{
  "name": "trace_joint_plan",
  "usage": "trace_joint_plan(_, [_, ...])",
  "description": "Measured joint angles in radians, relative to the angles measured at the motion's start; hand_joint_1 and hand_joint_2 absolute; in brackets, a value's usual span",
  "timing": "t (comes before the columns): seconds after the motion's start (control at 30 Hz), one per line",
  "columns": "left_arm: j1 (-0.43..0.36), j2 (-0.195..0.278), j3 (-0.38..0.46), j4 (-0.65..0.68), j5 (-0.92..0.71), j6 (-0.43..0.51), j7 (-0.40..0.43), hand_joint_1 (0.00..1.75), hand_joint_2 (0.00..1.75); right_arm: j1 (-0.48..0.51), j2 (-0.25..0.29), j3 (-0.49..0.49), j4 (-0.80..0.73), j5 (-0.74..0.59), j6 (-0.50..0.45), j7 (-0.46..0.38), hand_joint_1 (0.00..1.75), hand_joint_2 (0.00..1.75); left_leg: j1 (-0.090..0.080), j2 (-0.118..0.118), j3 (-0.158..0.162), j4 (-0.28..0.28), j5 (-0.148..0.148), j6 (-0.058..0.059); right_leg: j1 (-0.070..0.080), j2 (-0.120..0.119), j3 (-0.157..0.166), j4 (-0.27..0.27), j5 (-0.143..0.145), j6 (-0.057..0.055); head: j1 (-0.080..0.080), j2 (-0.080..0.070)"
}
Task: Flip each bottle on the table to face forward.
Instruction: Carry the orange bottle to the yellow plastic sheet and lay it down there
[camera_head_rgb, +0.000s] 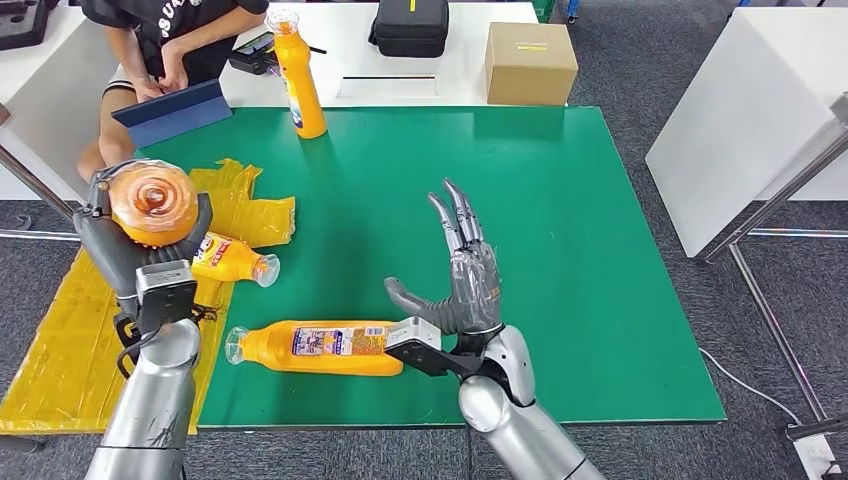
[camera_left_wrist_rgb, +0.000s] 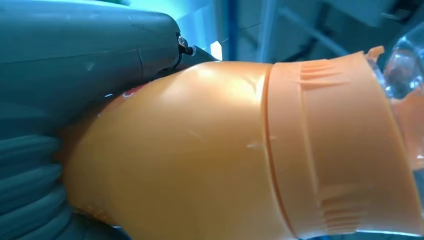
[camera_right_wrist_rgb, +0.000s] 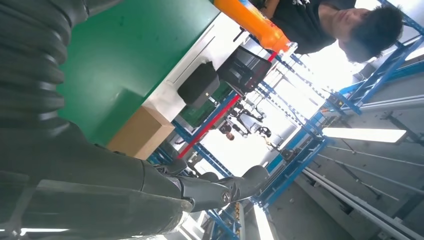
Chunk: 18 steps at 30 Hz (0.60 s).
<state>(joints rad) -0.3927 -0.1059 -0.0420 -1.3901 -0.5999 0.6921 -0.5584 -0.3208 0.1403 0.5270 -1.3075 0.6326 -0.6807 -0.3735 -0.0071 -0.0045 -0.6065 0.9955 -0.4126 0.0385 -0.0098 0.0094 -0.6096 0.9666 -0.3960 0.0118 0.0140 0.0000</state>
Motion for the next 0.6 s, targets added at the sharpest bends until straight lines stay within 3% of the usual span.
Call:
trace_joint_plan(0.23, [-0.032,-0.006,0.131,0.067,-0.202,0.002,-0.048,1.75,1.75,0.018,-0.029,0.004,-0.017,-0.026,-0.002,-0.004,0.00,1.75,0.000,0.001,0.001,0.000,0.000,0.000,0.000,0.001,0.000,0.000,0.000,0.000,0.000,0.000])
trace_joint_plan(0.43, [-0.055,-0.042,0.300,0.113,-0.601,0.002,-0.058,1.75,1.75,0.047,-0.060,0.010,-0.018,-0.057,-0.009,-0.020,0.00,1.75,0.000,0.002,0.001,0.000,0.000,0.000,0.000,0.002,0.000,0.000,0.000,0.000,0.000,0.000])
trace_joint_plan(0.6, [-0.068,-0.033,0.331,0.188,-0.813,0.002,0.000,1.75,1.75,0.058,-0.081,0.014,-0.018,-0.056,-0.004,-0.010,0.00,1.75,0.000,0.001,0.001,0.000,0.000,0.000,0.000,0.002,0.000,0.000,0.000,0.000,0.000,0.000])
